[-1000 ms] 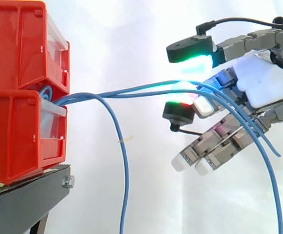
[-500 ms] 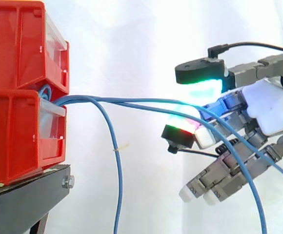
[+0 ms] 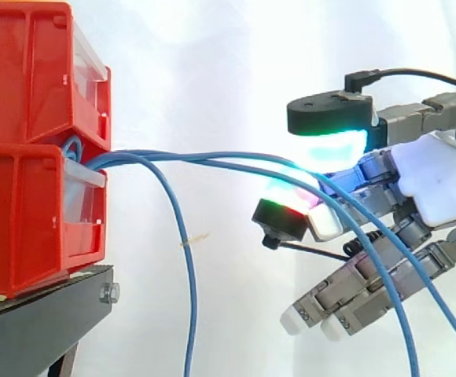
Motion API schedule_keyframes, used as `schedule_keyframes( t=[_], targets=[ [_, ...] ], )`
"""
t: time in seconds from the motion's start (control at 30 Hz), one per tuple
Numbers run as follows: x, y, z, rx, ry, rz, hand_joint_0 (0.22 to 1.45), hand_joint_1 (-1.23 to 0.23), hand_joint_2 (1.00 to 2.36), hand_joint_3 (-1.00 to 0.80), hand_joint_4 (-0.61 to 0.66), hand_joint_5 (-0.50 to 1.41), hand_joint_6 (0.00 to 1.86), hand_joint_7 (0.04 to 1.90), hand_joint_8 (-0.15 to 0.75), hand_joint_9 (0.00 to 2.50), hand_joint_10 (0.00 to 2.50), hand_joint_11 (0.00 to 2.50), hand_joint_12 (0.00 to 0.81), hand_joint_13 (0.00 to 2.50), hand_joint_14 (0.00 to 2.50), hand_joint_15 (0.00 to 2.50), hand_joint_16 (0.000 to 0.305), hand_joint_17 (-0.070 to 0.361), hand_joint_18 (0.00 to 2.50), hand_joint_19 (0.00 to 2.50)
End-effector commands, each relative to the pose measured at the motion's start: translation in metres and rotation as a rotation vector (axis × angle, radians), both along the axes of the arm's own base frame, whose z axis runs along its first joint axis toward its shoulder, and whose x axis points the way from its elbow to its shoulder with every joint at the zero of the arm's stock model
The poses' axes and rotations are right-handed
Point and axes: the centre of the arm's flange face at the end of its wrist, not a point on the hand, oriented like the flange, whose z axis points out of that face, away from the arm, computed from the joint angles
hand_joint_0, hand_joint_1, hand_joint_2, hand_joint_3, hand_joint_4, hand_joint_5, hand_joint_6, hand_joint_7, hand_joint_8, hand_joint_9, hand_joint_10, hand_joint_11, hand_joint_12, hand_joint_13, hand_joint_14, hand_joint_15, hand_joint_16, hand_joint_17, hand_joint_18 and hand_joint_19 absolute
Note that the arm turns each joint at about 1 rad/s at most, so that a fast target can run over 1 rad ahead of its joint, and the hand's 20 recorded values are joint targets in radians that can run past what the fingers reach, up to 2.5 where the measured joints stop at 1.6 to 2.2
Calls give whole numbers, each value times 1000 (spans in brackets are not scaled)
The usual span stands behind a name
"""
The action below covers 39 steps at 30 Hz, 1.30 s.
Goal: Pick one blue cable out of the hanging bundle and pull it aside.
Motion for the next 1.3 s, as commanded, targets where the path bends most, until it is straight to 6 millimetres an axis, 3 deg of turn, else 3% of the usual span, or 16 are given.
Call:
schedule_keyframes(
  t=[0.0, 0.3, 0.57, 1.27],
  targets=[
    [-1, 1, -1, -1, 8, 1, 638, -931, 1027, 29, -163, -132, 864, 1551, 107, 62, 0, 0, 365, 280, 0, 0, 66, 148, 234, 49],
    [0, 2, -1, -5, -1, 8, 633, -894, 1026, 88, -96, -126, 892, 1472, 157, 298, 0, 0, 375, 439, 4, 110, 63, 142, 360, 201],
    [2, 7, -1, 1, -9, 12, 568, -809, 1003, 31, 102, -106, 892, 1380, 257, 492, 0, 0, 453, 575, 7, 223, 77, 172, 457, 267],
    [5, 8, -4, 1, -42, 16, 595, -850, 1012, 100, 96, -98, 882, 1436, 264, 598, 1, 0, 442, 637, 9, 281, 72, 161, 502, 298]
  ],
)
